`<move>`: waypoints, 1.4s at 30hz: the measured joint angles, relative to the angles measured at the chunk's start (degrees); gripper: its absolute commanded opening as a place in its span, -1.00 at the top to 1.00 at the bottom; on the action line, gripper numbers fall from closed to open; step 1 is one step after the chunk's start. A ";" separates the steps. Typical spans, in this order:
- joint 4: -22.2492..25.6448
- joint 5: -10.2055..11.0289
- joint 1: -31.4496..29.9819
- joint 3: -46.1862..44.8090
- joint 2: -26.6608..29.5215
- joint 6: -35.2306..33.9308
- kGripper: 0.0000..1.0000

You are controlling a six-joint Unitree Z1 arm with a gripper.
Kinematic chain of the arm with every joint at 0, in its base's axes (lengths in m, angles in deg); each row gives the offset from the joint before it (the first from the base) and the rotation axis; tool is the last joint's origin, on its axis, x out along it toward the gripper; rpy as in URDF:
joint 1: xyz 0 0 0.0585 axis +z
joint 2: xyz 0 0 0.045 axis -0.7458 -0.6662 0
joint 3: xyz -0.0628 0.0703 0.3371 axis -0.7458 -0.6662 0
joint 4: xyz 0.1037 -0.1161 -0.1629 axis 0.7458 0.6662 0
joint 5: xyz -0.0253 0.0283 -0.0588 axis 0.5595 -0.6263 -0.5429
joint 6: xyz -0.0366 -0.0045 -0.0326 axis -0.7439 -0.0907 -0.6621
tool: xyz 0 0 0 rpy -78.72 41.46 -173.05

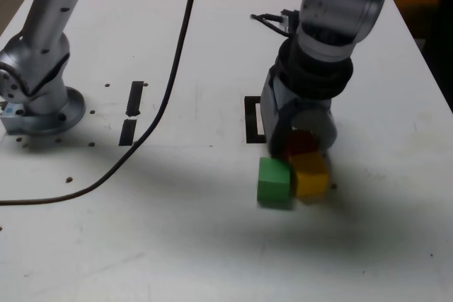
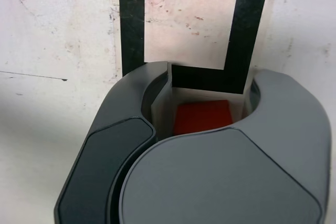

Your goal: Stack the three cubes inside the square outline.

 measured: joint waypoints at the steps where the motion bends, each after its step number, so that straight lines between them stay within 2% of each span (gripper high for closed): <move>1: 0.14 0.07 0.00 0.15 0.00 0.00 0.53; 7: 2.95 0.37 0.00 2.33 0.02 0.19 0.63; 13: 6.91 2.03 0.84 2.57 3.28 2.44 0.63; 16: 7.97 3.11 3.32 0.81 5.38 6.04 0.62; 20: 5.73 3.41 6.64 -1.51 5.81 9.11 0.62; 25: 0.41 3.34 9.98 -6.67 6.89 12.64 0.62; 29: -3.30 2.56 10.27 -9.35 7.21 13.71 0.62; 34: -6.16 2.89 11.50 -11.95 7.19 14.15 0.61; 38: -7.97 3.02 11.79 -12.84 7.08 14.15 0.43; 40: -7.95 3.11 11.85 -12.83 7.08 14.19 0.21; 42: -7.87 3.25 12.01 -12.83 7.08 14.34 -0.09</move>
